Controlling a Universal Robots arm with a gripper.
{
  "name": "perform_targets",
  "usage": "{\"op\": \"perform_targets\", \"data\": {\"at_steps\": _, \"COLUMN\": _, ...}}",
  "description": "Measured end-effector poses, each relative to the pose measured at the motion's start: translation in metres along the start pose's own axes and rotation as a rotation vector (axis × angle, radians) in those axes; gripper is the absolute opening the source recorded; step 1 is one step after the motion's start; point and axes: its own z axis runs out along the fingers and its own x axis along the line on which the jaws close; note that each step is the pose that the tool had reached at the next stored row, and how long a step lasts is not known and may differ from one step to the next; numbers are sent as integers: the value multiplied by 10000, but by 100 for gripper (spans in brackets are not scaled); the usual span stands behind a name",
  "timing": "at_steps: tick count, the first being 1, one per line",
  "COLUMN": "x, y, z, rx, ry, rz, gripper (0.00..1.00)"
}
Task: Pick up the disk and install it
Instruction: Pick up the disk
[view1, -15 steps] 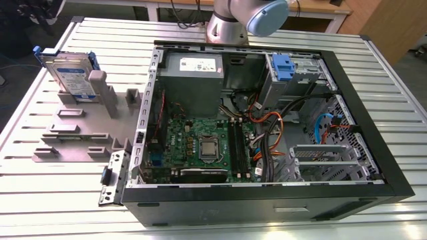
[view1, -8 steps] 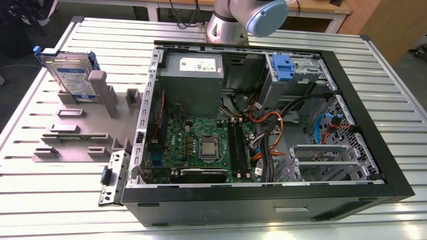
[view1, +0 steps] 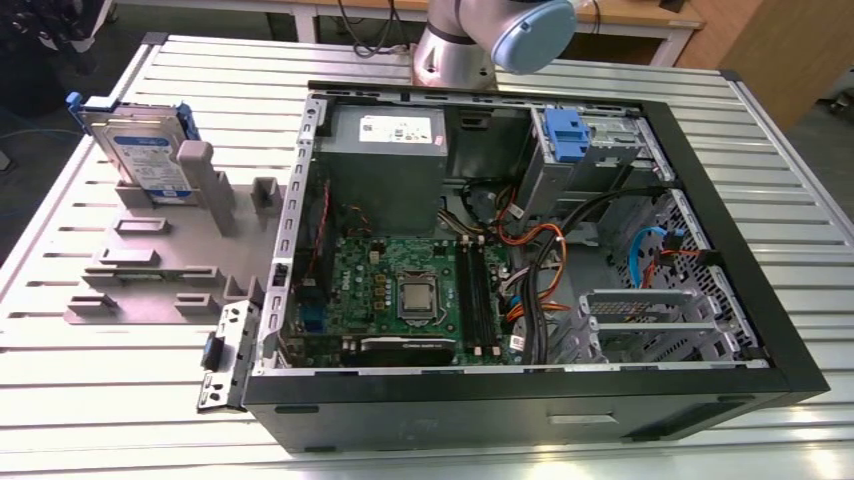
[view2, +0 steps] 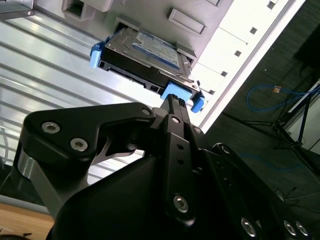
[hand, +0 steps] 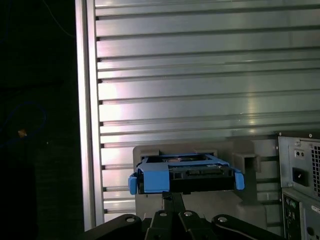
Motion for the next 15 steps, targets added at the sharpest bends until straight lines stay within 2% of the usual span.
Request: {"op": "perform_targets", "data": {"at_steps": 15, "x": 0, "y": 0, "z": 0, "rx": 1, "ry": 10, "rz": -264, "gripper": 11}}
